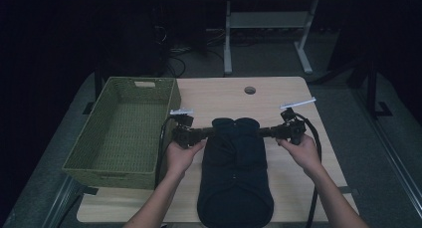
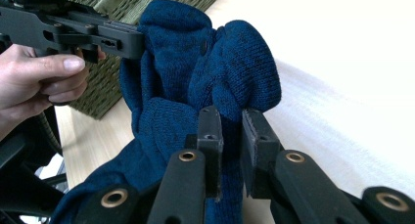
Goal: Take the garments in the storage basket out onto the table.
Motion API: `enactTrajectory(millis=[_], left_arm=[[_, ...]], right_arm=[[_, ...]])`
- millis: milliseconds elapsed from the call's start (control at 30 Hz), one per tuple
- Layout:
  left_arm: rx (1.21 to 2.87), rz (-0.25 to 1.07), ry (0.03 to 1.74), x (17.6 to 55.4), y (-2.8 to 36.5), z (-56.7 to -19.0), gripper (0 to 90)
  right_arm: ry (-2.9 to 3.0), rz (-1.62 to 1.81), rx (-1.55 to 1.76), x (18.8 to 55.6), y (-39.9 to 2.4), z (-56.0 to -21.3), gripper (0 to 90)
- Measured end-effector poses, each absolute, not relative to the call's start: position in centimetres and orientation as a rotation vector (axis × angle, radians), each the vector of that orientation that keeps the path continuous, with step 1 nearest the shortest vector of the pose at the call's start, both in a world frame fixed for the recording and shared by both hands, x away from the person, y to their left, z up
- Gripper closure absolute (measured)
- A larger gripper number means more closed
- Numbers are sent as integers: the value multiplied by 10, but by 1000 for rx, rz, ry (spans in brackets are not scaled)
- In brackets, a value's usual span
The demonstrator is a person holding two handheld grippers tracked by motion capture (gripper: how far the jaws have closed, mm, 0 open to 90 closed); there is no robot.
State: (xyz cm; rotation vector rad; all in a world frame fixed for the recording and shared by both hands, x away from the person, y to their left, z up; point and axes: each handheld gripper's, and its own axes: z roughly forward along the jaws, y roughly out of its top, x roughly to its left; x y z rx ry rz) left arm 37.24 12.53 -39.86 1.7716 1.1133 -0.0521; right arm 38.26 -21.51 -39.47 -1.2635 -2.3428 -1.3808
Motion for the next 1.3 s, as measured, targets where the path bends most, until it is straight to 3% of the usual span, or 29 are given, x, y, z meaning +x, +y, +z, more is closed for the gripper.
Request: enactTrajectory(millis=[300,467,800,1300], left_arm=[[1703,37,1098,407,119,-363,810],[1698,62,1069,406,122,-359,808],[1727,39,1069,365,130,-402,800],[1811,-4,1012,307,138,-431,803]], right_arm=[[-2325,-1475,-1322,414,-221,-357,783],[-2351,-1525,-1290,415,-219,-343,779],[-2444,-1466,-1184,381,-206,-382,778],[-2477,-1314,-1086,325,-198,-424,794]])
